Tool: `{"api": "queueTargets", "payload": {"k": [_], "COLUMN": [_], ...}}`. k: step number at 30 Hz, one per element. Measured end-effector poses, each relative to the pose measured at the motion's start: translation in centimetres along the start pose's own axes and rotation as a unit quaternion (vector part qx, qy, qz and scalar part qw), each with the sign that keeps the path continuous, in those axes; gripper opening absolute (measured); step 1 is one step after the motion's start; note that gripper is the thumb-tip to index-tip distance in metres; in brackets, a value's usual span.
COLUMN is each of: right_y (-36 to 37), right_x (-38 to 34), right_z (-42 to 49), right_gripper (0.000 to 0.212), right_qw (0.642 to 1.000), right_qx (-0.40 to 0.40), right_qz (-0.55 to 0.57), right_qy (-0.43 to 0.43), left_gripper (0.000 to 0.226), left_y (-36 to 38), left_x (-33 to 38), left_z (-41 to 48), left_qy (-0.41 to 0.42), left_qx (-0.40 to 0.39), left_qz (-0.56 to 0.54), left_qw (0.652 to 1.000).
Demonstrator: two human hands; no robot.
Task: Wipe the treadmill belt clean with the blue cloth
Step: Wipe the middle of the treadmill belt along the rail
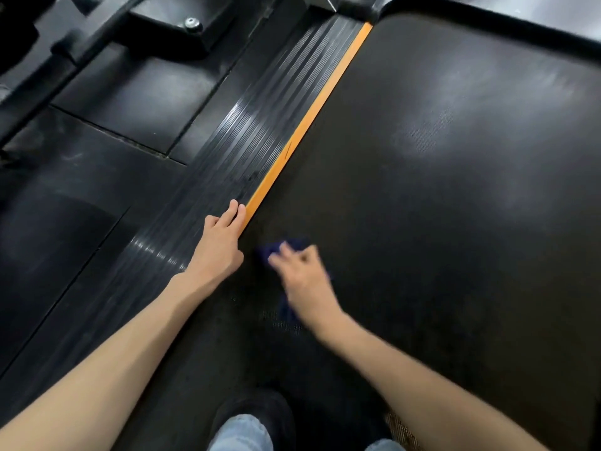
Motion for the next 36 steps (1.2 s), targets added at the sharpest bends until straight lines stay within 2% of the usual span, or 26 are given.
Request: {"api": "queueTargets", "payload": {"k": [2, 3, 4, 5, 7, 9, 10, 11, 13, 15, 16, 18, 20, 23, 25, 26, 27, 28, 29, 31, 33, 34, 36], "right_y": [1.3, 1.2, 0.6, -0.4, -3.0, -4.9, -5.2, -4.9, -3.0, -0.6, -0.2, -0.9, -4.0, -10.2, -13.0, -13.0, -12.2, -10.7, -8.9, -5.6, -5.5, -6.5, -10.0], "right_x": [-3.7, -2.7, -0.6, 2.4, 10.1, 14.8, 14.4, 12.4, 5.6, -0.5, -1.3, 1.5, 7.9, 19.9, 24.9, 25.2, 23.6, 20.7, 16.5, 8.0, 6.0, 8.3, 15.6], "right_z": [-2.4, -2.3, -1.3, 0.0, 2.9, 3.3, 3.3, 3.1, 1.4, -2.1, -3.3, -2.9, -1.8, -4.0, -6.9, -7.5, -7.3, -6.4, -5.3, -5.5, -7.8, -8.8, -10.6], "right_gripper": [0.036, 0.035, 0.033, 0.032, 0.032, 0.031, 0.029, 0.028, 0.032, 0.038, 0.039, 0.036, 0.036, 0.036, 0.033, 0.032, 0.033, 0.034, 0.034, 0.036, 0.041, 0.042, 0.041], "right_qw": [0.983, 0.972, 0.969, 0.978, 0.999, 0.987, 0.979, 0.978, 0.992, 0.997, 0.994, 0.991, 0.997, 0.976, 0.924, 0.892, 0.879, 0.896, 0.93, 0.986, 0.998, 0.999, 0.989], "right_qx": [-0.078, -0.097, -0.08, -0.044, 0.029, 0.068, 0.09, 0.102, 0.09, 0.013, -0.016, -0.007, 0.054, 0.118, 0.166, 0.187, 0.201, 0.206, 0.185, 0.093, 0.032, 0.03, 0.08], "right_qz": [0.041, 0.056, 0.055, 0.058, 0.033, -0.006, -0.013, -0.001, 0.046, 0.062, 0.061, 0.043, -0.005, -0.114, -0.123, -0.116, -0.099, -0.079, -0.067, -0.045, -0.041, -0.04, -0.077], "right_qy": [-0.159, -0.208, -0.228, -0.196, -0.023, 0.149, 0.184, 0.181, 0.071, -0.051, -0.093, -0.129, -0.058, 0.141, 0.321, 0.395, 0.42, 0.386, 0.311, 0.128, 0.017, 0.019, 0.103], "left_gripper": [0.08, 0.08, 0.08, 0.08, 0.08, 0.079, 0.079, 0.077, 0.074, 0.07, 0.069, 0.069, 0.071, 0.072, 0.071, 0.071, 0.071, 0.071, 0.071, 0.069, 0.069, 0.069, 0.07], "left_y": [0.1, 0.1, 0.1, 0.0, 0.0, -0.2, -0.3, -0.4, -0.7, -0.8, -0.7, -0.7, -0.2, 0.6, 0.6, 0.5, 0.5, 0.4, 0.4, 0.7, 0.9, 1.0, 1.0], "left_x": [-0.1, -0.1, -0.1, -0.1, -0.1, 0.1, 0.2, 0.4, 0.8, 1.2, 1.6, 2.9, 4.9, 7.5, 8.9, 9.6, 10.1, 10.6, 11.1, 12.0, 12.6, 12.7, 12.8], "left_z": [0.1, 0.0, 0.0, -0.1, -0.2, -0.1, -0.1, 0.0, 0.1, 0.1, 0.1, 0.0, -0.2, -0.6, -0.4, -0.2, -0.1, 0.1, 0.3, 0.7, 1.1, 1.3, 1.5], "left_qy": [0.001, 0.003, 0.004, 0.001, -0.01, -0.019, -0.023, -0.025, -0.027, -0.034, -0.035, -0.014, 0.021, 0.058, 0.079, 0.085, 0.084, 0.079, 0.077, 0.083, 0.091, 0.092, 0.082], "left_qx": [0.006, 0.01, 0.011, 0.009, 0.002, -0.006, -0.007, -0.006, 0.008, 0.023, 0.03, 0.053, 0.052, 0.033, 0.035, 0.039, 0.041, 0.043, 0.044, 0.039, 0.033, 0.034, 0.04], "left_qz": [-0.002, -0.004, -0.006, -0.012, -0.022, -0.024, -0.026, -0.026, -0.011, 0.02, 0.032, 0.04, 0.034, 0.046, 0.05, 0.046, 0.036, 0.026, 0.017, 0.009, 0.002, -0.004, -0.018], "left_qw": [1.0, 1.0, 1.0, 1.0, 1.0, 0.999, 0.999, 0.999, 1.0, 0.999, 0.998, 0.998, 0.998, 0.997, 0.995, 0.995, 0.995, 0.996, 0.996, 0.996, 0.995, 0.995, 0.996]}}
Point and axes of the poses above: each hand's wrist, its own z-axis towards the middle knuckle, its own y-axis out of the palm, x = y × z, the point moved 8 cm from there along z, towards the middle knuckle, and after that the axes turned 7 degrees about x, right-handed, at the moved point
